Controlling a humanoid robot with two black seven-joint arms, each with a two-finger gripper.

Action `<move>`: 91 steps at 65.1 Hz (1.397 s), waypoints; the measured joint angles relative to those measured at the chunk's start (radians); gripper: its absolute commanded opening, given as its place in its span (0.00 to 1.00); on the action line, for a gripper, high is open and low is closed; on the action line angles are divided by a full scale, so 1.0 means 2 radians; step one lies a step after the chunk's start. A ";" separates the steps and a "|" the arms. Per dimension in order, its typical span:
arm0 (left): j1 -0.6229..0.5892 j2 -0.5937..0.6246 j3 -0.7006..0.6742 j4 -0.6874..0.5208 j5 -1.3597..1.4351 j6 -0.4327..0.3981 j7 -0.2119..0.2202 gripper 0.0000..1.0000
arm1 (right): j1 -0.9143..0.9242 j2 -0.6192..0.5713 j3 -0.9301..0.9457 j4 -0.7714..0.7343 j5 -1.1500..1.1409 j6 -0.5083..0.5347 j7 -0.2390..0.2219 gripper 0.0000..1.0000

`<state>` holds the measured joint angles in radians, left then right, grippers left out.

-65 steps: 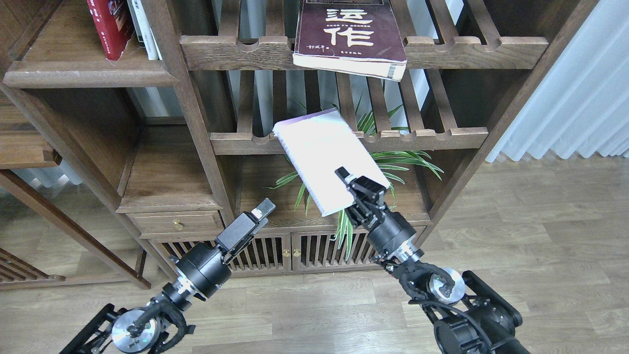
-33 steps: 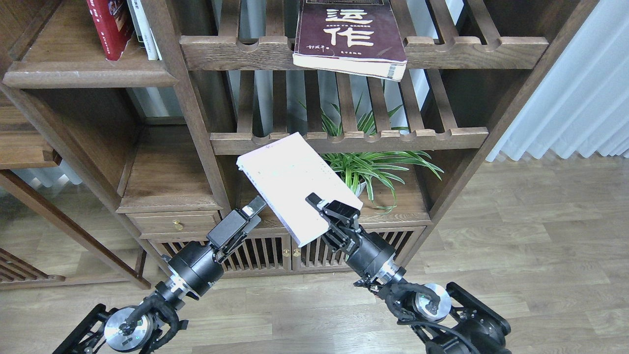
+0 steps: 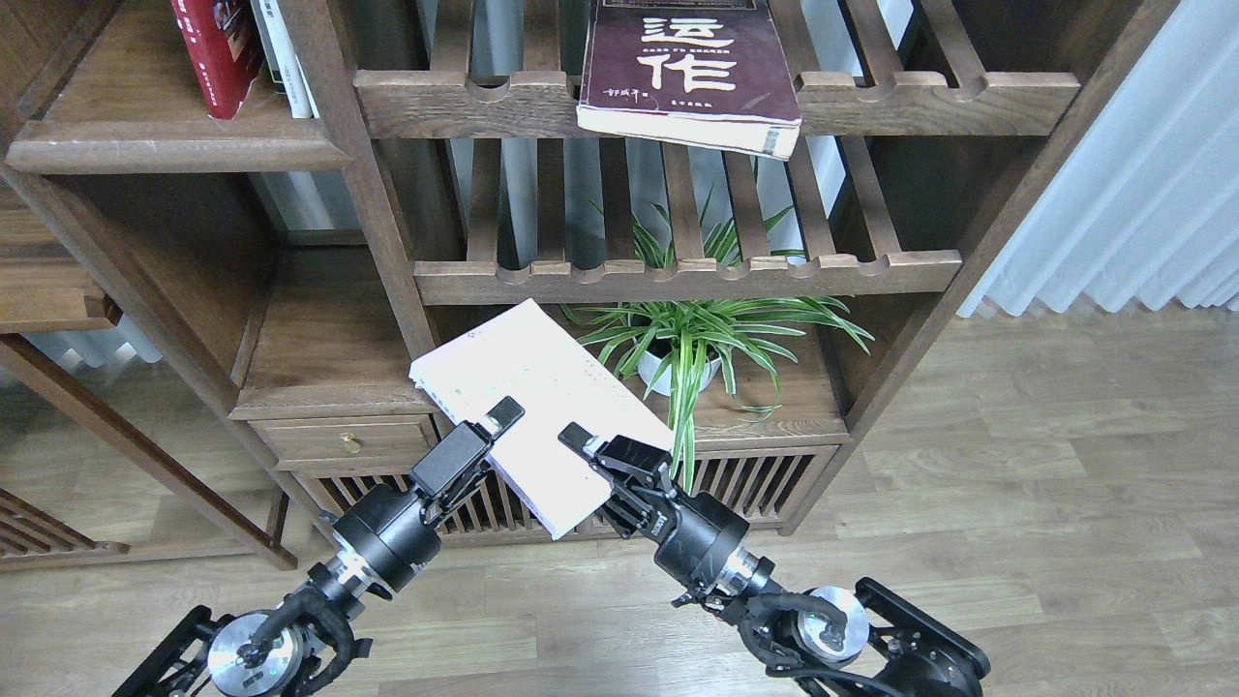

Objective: Organize books on shelf
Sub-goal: 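Pull the white book down between both grippers, then grip the white book between both grippers and steady it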

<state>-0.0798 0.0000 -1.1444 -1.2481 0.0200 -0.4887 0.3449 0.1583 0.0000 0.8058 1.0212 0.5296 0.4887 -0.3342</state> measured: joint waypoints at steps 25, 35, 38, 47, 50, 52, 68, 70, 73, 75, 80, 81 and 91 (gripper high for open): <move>-0.003 0.000 0.000 0.010 0.000 0.000 0.002 0.76 | 0.001 0.000 0.000 0.005 -0.003 0.000 0.000 0.05; -0.005 0.000 0.000 0.011 0.000 0.000 0.001 0.75 | 0.000 0.000 -0.003 0.009 -0.006 0.000 0.000 0.05; -0.006 0.000 0.000 0.011 0.000 0.000 0.001 0.75 | -0.001 0.000 -0.005 0.010 -0.008 0.000 0.000 0.05; -0.008 0.000 0.000 0.011 0.000 0.000 0.001 0.69 | -0.001 0.000 -0.007 0.010 -0.010 0.000 0.000 0.05; -0.008 0.000 0.000 0.011 0.000 0.000 0.001 0.66 | -0.001 0.000 -0.007 0.010 -0.010 0.000 0.000 0.05; -0.008 0.000 0.000 0.011 0.000 0.000 0.001 0.64 | -0.001 0.000 -0.007 0.010 -0.010 0.000 0.000 0.05; -0.007 0.000 0.004 0.010 -0.002 0.000 -0.001 0.47 | -0.001 0.000 -0.007 0.013 -0.011 0.000 0.000 0.05; -0.007 0.000 0.005 0.009 -0.002 0.000 -0.001 0.44 | -0.001 0.000 -0.007 0.013 -0.011 0.000 0.000 0.05; -0.007 0.000 0.006 0.009 -0.002 0.000 -0.001 0.42 | -0.001 0.000 -0.007 0.014 -0.011 0.000 0.000 0.05; -0.006 0.000 0.007 0.008 -0.002 0.000 -0.001 0.39 | -0.001 0.000 -0.007 0.016 -0.011 0.000 0.000 0.05; -0.003 0.000 0.009 0.007 -0.002 0.000 -0.001 0.32 | -0.001 0.000 -0.008 0.017 -0.011 0.000 0.000 0.05; -0.002 0.000 0.009 0.007 -0.002 0.000 -0.001 0.31 | -0.001 0.000 -0.008 0.017 -0.011 0.000 0.000 0.05; 0.000 0.000 0.010 0.005 -0.002 0.000 -0.001 0.26 | -0.003 0.000 -0.008 0.017 -0.012 0.000 -0.002 0.05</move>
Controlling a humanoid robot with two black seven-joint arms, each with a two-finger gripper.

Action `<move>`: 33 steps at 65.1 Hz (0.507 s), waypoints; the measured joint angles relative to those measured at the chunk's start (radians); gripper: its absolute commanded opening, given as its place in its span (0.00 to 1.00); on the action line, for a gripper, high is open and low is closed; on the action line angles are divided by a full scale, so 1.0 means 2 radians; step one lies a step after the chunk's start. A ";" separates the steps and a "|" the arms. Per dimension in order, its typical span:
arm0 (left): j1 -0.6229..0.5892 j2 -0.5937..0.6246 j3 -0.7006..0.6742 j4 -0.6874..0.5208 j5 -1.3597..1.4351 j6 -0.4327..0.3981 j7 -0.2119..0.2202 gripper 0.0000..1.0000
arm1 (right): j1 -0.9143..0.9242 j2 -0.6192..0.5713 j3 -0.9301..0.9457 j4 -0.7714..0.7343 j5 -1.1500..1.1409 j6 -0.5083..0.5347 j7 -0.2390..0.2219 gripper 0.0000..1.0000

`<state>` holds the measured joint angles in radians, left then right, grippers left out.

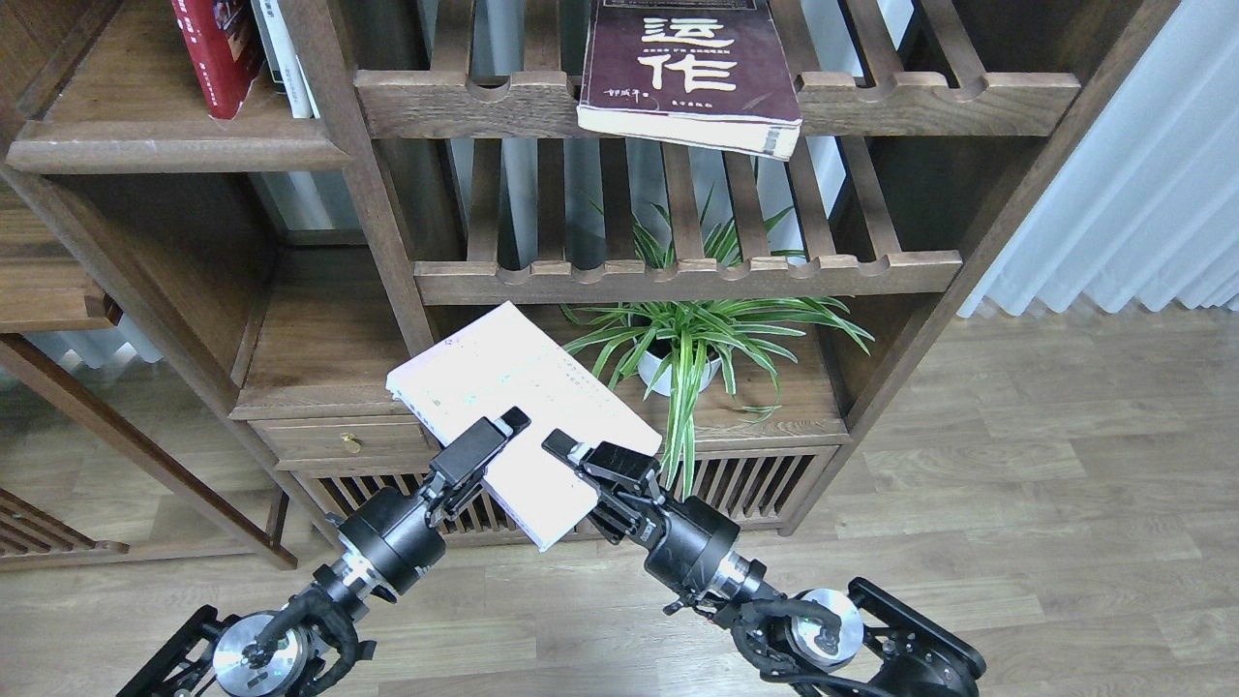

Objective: Organize books on shelf
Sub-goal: 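Grip the white book between both grippers and steady it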

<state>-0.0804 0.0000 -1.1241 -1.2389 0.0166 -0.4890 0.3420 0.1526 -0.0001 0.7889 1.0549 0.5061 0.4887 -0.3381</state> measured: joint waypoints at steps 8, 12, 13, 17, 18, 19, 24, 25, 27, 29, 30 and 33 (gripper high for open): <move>0.001 0.000 0.000 -0.001 -0.005 0.000 0.000 0.11 | -0.002 0.000 0.000 0.002 -0.005 0.000 -0.001 0.05; 0.002 0.000 0.001 -0.002 -0.009 0.000 0.000 0.10 | -0.004 0.000 0.000 0.004 -0.007 0.000 -0.001 0.05; 0.002 0.000 0.001 -0.002 -0.010 0.000 0.000 0.10 | -0.005 0.000 0.000 0.004 -0.007 0.000 -0.001 0.05; 0.003 0.000 0.001 -0.002 -0.012 0.000 0.000 0.10 | -0.006 0.000 0.000 0.005 -0.009 0.000 -0.002 0.05; 0.003 0.000 0.001 -0.002 -0.012 0.000 0.000 0.10 | -0.007 0.000 0.000 0.005 -0.009 0.000 -0.002 0.06; 0.003 0.000 0.002 -0.002 -0.013 0.000 0.000 0.10 | -0.007 0.000 0.000 0.005 -0.009 0.000 -0.002 0.06; 0.004 0.000 0.004 -0.003 -0.014 0.000 0.000 0.08 | -0.008 0.000 -0.004 0.005 -0.009 0.000 -0.002 0.06; 0.004 0.000 0.004 -0.003 -0.014 0.000 0.000 0.08 | -0.008 0.000 -0.005 0.005 -0.009 0.000 -0.002 0.06; 0.004 0.000 0.005 -0.003 -0.014 0.000 0.000 0.08 | -0.008 0.000 -0.006 0.005 -0.009 0.000 -0.002 0.06; 0.004 0.000 0.005 -0.003 -0.014 0.000 0.000 0.08 | -0.008 0.000 -0.006 0.005 -0.009 0.000 -0.002 0.06; 0.005 0.000 0.005 -0.004 -0.014 0.000 0.000 0.08 | -0.008 0.000 -0.007 0.005 -0.009 0.000 -0.002 0.07; 0.005 0.000 0.006 -0.005 -0.014 0.000 0.000 0.08 | -0.009 0.000 -0.008 0.005 -0.009 0.000 -0.002 0.09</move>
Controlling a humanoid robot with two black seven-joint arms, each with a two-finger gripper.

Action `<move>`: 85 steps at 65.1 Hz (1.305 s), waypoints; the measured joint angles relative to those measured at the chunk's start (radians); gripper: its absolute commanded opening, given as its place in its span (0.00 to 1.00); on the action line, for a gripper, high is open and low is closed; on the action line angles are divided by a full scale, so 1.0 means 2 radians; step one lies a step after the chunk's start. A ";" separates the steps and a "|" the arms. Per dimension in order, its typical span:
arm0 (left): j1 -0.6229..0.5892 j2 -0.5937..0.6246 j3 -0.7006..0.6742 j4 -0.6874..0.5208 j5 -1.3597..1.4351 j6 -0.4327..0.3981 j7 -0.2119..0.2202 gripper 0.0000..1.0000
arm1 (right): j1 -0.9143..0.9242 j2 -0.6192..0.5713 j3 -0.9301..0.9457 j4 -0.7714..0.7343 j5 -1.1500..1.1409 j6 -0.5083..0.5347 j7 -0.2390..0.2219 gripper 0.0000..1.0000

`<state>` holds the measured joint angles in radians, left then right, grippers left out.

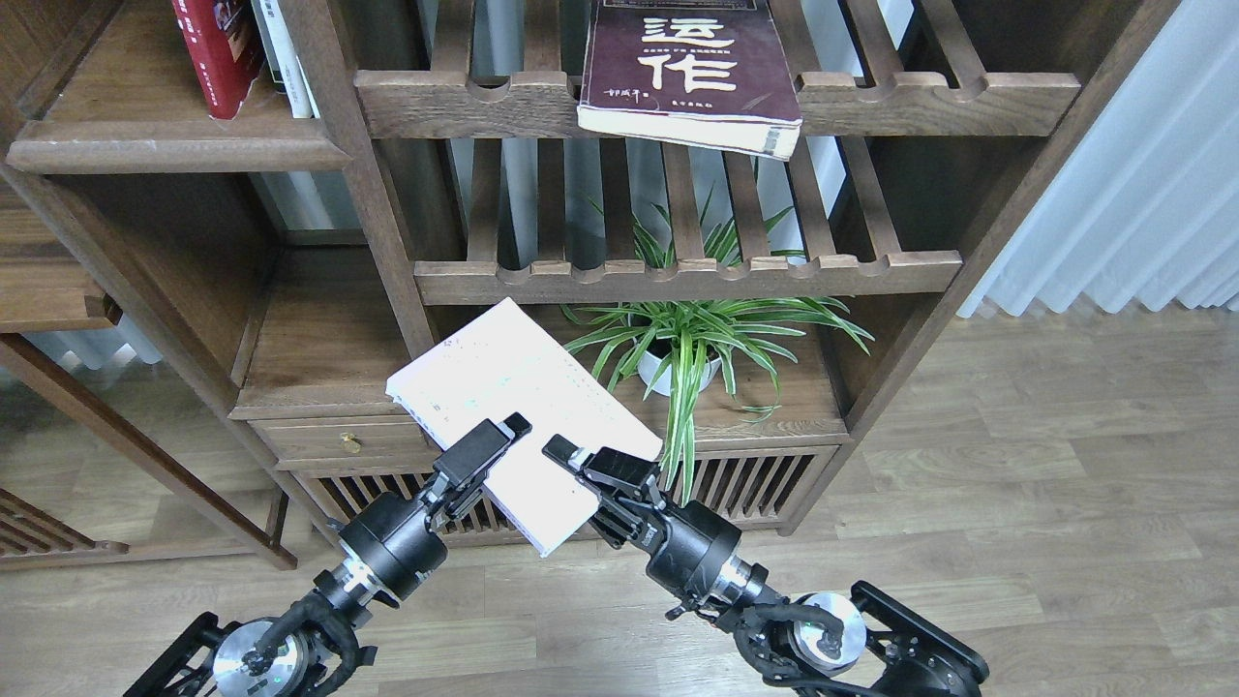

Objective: Organize books on shelf
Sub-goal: 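Grip the white book between both grippers and steady it, then lift the white book with the left gripper toward the upper shelf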

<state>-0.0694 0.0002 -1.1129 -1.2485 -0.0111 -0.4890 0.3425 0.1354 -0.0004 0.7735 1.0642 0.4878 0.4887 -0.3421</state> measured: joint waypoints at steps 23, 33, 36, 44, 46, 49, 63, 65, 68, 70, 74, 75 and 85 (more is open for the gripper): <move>0.001 0.000 0.002 -0.002 0.002 0.000 -0.002 0.07 | 0.002 0.000 -0.005 0.002 -0.010 0.000 0.001 0.66; 0.002 0.000 0.000 -0.001 0.002 0.001 -0.003 0.07 | 0.001 0.001 0.001 0.000 -0.022 0.000 0.006 0.76; 0.002 0.000 -0.001 -0.001 0.002 0.001 -0.004 0.07 | 0.001 0.000 0.003 0.000 -0.023 0.000 0.008 0.77; 0.002 0.000 -0.002 0.000 0.002 0.000 -0.005 0.07 | 0.001 0.000 0.005 -0.002 -0.024 0.000 0.022 0.83; 0.002 0.000 -0.002 0.000 0.002 0.000 -0.005 0.07 | 0.002 0.000 0.005 -0.002 -0.024 0.000 0.026 0.84; 0.002 0.000 -0.003 0.000 0.002 0.000 -0.005 0.07 | 0.003 0.000 0.005 -0.002 -0.024 0.000 0.032 0.84; 0.001 0.000 -0.004 -0.011 0.007 0.000 0.000 0.07 | 0.009 0.000 0.012 -0.003 -0.025 0.000 0.090 0.90; 0.001 0.002 -0.004 -0.015 0.010 0.000 0.001 0.07 | 0.009 0.000 0.013 -0.003 -0.025 0.000 0.097 0.91; 0.001 0.014 -0.001 -0.023 0.019 0.000 0.002 0.07 | 0.010 0.000 0.017 -0.003 -0.025 0.000 0.105 0.93; 0.001 0.023 0.000 -0.028 0.024 0.000 0.003 0.06 | 0.010 0.000 0.020 -0.003 -0.025 0.000 0.109 0.93; 0.000 0.045 0.004 -0.037 0.033 0.000 0.004 0.05 | 0.011 0.000 0.028 -0.004 -0.025 0.000 0.115 0.93; 0.000 0.050 0.004 -0.039 0.034 0.000 0.004 0.04 | 0.011 0.000 0.030 -0.004 -0.025 0.000 0.115 0.94; -0.005 0.097 0.006 -0.056 0.041 0.000 0.013 0.02 | 0.012 0.000 0.054 -0.004 -0.025 0.000 0.119 0.95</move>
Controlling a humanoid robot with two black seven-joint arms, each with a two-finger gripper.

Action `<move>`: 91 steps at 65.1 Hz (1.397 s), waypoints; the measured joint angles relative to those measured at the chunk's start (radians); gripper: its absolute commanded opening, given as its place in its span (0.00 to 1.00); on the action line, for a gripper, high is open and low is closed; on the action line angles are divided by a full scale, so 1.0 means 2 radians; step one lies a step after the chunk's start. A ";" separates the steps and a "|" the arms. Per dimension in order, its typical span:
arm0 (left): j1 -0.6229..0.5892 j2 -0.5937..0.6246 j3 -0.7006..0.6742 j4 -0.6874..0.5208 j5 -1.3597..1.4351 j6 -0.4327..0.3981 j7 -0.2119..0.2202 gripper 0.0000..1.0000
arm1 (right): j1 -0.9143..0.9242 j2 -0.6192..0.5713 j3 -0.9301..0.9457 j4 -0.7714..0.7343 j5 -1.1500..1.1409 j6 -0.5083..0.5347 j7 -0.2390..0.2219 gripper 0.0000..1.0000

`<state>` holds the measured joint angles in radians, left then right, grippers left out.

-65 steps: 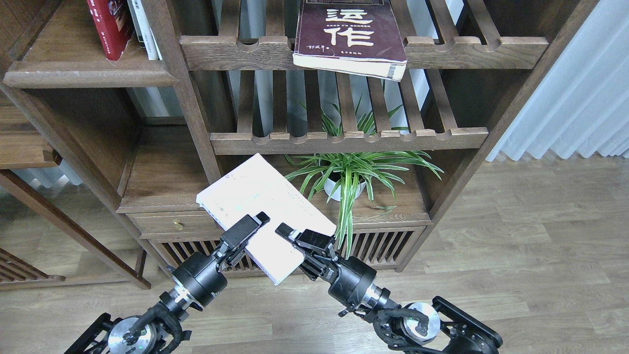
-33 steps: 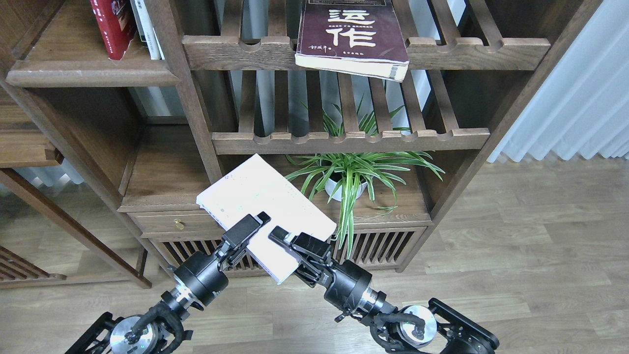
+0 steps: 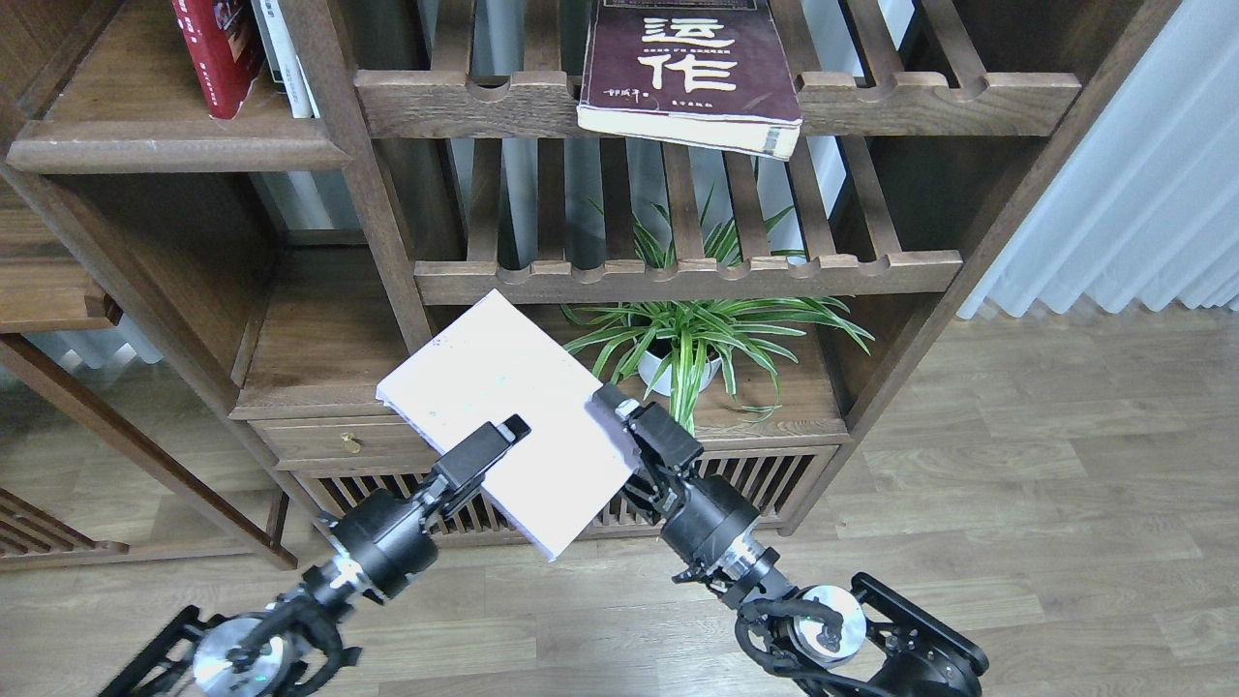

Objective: Organize books on shelf
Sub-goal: 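Lift the white book with the left gripper toward the upper shelf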

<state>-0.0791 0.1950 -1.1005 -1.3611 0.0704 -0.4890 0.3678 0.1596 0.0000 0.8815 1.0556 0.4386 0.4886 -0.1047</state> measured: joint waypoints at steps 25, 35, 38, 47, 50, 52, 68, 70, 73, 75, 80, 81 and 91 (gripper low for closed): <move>-0.035 0.046 -0.067 -0.011 0.045 0.000 0.060 0.00 | 0.001 0.000 0.007 0.000 -0.003 0.000 0.000 0.96; -0.048 0.046 -0.102 -0.011 0.048 0.000 0.060 0.00 | 0.004 0.000 0.005 0.000 -0.008 0.000 -0.001 0.96; -0.052 0.046 -0.111 -0.011 0.048 0.000 0.060 0.00 | 0.006 0.000 0.005 -0.001 -0.010 0.000 -0.001 0.96; -0.067 0.045 -0.136 -0.011 0.048 0.000 0.060 0.00 | 0.012 0.000 0.005 -0.003 -0.014 0.000 -0.001 0.96; -0.075 0.045 -0.143 -0.011 0.048 0.000 0.060 0.00 | 0.012 0.000 0.005 -0.004 -0.014 0.000 -0.001 0.96; -0.081 0.045 -0.147 -0.011 0.047 0.000 0.060 0.00 | 0.013 0.000 0.005 -0.004 -0.015 0.000 -0.001 0.96; -0.102 0.041 -0.176 -0.011 0.043 0.000 0.060 0.00 | 0.012 0.000 0.005 -0.004 -0.015 0.000 -0.001 0.96; -0.102 0.041 -0.180 -0.011 0.043 0.000 0.060 0.00 | 0.012 0.000 0.005 -0.004 -0.015 0.000 -0.001 0.96; -0.102 0.041 -0.187 -0.011 0.041 0.000 0.060 0.00 | 0.012 0.000 0.005 -0.004 -0.016 0.000 -0.001 0.96; -0.103 0.040 -0.193 -0.011 0.040 0.000 0.060 0.00 | 0.012 0.000 0.006 -0.004 -0.016 0.000 -0.001 0.96; -0.103 0.040 -0.206 -0.011 0.035 0.000 0.060 0.00 | 0.012 0.000 0.006 -0.004 -0.017 0.000 -0.001 0.96; -0.103 0.040 -0.208 -0.011 0.034 0.000 0.060 0.00 | 0.012 0.000 0.006 -0.004 -0.017 0.000 -0.001 0.96; -0.103 0.042 -0.229 -0.011 0.027 0.000 0.060 0.00 | 0.018 0.000 0.006 -0.010 -0.018 0.000 -0.001 0.96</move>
<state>-0.2860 0.2786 -1.5584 -1.3822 0.1237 -0.4885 0.4888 0.1949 -0.0001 0.8928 1.0352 0.4025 0.4886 -0.1058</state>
